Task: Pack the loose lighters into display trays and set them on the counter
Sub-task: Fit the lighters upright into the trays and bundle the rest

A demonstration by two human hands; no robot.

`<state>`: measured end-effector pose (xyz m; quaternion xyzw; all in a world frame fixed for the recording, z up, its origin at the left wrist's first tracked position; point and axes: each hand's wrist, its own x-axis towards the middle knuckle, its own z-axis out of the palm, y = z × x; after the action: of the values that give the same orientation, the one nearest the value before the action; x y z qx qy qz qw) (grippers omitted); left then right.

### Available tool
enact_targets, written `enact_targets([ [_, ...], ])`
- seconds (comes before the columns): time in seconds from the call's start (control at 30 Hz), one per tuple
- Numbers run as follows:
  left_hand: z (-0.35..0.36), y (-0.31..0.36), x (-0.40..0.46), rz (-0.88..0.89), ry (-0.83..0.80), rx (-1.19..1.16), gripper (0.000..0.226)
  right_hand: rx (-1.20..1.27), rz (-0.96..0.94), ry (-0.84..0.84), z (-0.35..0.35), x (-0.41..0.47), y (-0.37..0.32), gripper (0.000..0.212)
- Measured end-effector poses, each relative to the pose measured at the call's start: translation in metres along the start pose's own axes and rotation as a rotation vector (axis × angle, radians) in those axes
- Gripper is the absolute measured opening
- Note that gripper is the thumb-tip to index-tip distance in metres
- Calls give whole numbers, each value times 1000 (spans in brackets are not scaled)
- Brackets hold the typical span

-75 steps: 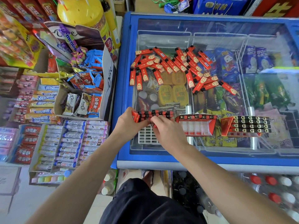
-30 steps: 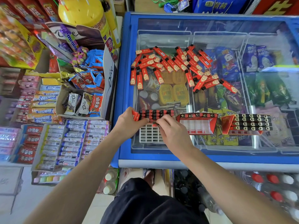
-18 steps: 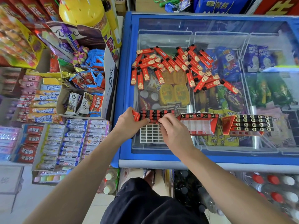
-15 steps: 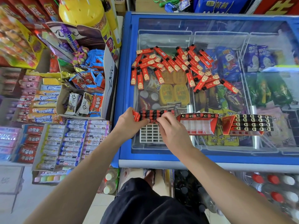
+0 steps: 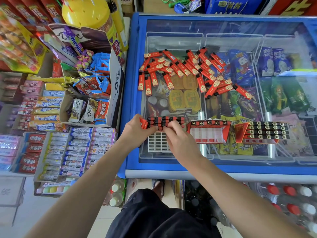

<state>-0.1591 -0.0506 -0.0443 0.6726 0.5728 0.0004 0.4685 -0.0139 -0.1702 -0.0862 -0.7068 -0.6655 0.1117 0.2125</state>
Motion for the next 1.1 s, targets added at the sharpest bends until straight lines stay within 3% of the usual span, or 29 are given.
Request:
enact_targets([
  [0.2, -4, 5, -1, 27, 21, 8, 44, -20, -30, 13, -1, -3, -1, 31],
  [0.33, -4, 18, -6, 71, 81, -58, 38, 70, 54, 48, -7, -5, -5, 34],
  [0.43, -3, 33, -8, 90, 20, -159, 29, 205, 136, 182, -19, -2, -10, 25],
  [0.53, 2, 45, -8, -1, -121, -437, 30, 404, 285, 270, -29, 4, -12, 20],
  [0.67, 10, 57, -9, -140, -198, -764, 25, 764, 469, 172, -46, 4, -27, 19],
  [0.8, 14, 58, -6, -172, -204, -865, 26, 976, 526, 86, -56, -3, -40, 28],
  [0.87, 15, 60, -6, -201, -203, -890, 23, 911, 436, 47, -56, -9, -43, 45],
  [0.93, 16, 64, -8, -214, -205, -868, 21, 677, 305, 33, -53, -15, -42, 53],
  [1.1, 20, 69, -11, -211, -237, -792, 26, 234, 30, 178, -47, -19, -29, 27],
])
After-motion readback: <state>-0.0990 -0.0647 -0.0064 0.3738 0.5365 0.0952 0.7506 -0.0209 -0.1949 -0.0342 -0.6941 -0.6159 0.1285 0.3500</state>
